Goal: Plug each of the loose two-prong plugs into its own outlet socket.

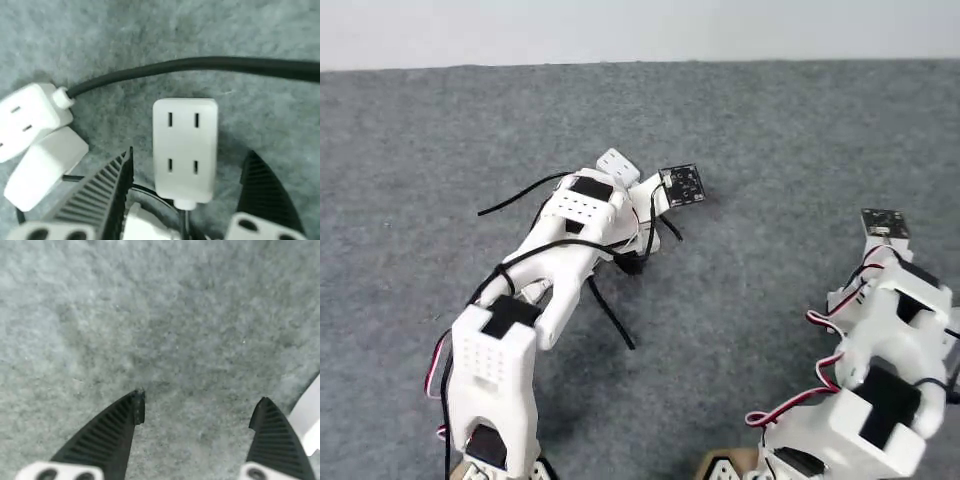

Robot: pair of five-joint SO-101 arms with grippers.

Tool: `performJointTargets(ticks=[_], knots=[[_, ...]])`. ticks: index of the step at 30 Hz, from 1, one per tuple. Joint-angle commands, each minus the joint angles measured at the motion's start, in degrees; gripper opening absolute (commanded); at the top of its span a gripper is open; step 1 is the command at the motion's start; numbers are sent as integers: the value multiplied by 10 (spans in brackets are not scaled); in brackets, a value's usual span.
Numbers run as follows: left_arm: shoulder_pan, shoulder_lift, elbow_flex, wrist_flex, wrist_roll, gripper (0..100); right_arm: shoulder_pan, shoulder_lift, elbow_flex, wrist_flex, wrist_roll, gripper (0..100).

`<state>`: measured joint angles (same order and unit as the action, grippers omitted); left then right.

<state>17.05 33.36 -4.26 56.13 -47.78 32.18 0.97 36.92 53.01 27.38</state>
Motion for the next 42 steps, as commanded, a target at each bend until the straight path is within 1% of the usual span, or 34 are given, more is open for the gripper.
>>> performJointTargets(ticks=[1, 2, 4, 7, 8, 9, 11, 13, 14, 16, 20, 21, 24, 25, 27, 29, 33, 35, 39, 42], knots=[[-9, 24, -49, 9, -8, 314, -5, -30, -3, -8, 1, 324], [-9, 27, -61, 24, -9, 288, -5, -30, -3, -8, 0, 323], [-10, 33, -84, 53, -16, 200, -5, -30, -3, -9, -15, 294], [4, 32, -93, 78, -27, 18, -5, -30, -4, -9, -34, 194], [10, 32, -93, 89, -27, 6, -5, -30, -4, -9, -34, 153], [16, 29, -93, 106, -27, 24, -5, -30, -4, -9, -33, 112], [29, 27, -95, 149, -27, 11, -5, -30, -4, -9, -32, 45], [43, 27, -114, 199, -18, 11, -5, -30, -4, -9, -32, 20], [48, 27, -131, 227, 5, 11, -5, -30, -2, -9, -32, 20], [55, 27, -180, 287, 79, 11, -5, -29, -2, -9, -35, 20], [57, 27, -331, 431, 211, 11, -16, -29, 11, -8, -36, 20], [56, 26, -366, 451, 237, 11, -22, -29, 16, -8, -36, 20], [37, -8, -408, 447, 337, 11, -28, -31, 22, -8, -36, 20], [32, -28, -410, 447, 352, 11, -28, -31, 22, -8, -36, 20], [27, -77, -411, 447, 356, 12, -29, -30, 25, -9, -36, 20], [20, -135, -400, 447, 379, 13, -35, -30, 25, -9, -36, 20], [4, -247, -322, 447, 499, 13, -49, -30, 25, -9, -35, 20], [-13, -297, -255, 447, 549, 13, -50, -30, 25, -9, -35, 20], [-42, -375, -118, 446, 622, 13, -51, -30, 25, -10, -35, 20], [-69, -425, -6, 445, 644, 13, -51, -29, 25, -14, -35, 20]])
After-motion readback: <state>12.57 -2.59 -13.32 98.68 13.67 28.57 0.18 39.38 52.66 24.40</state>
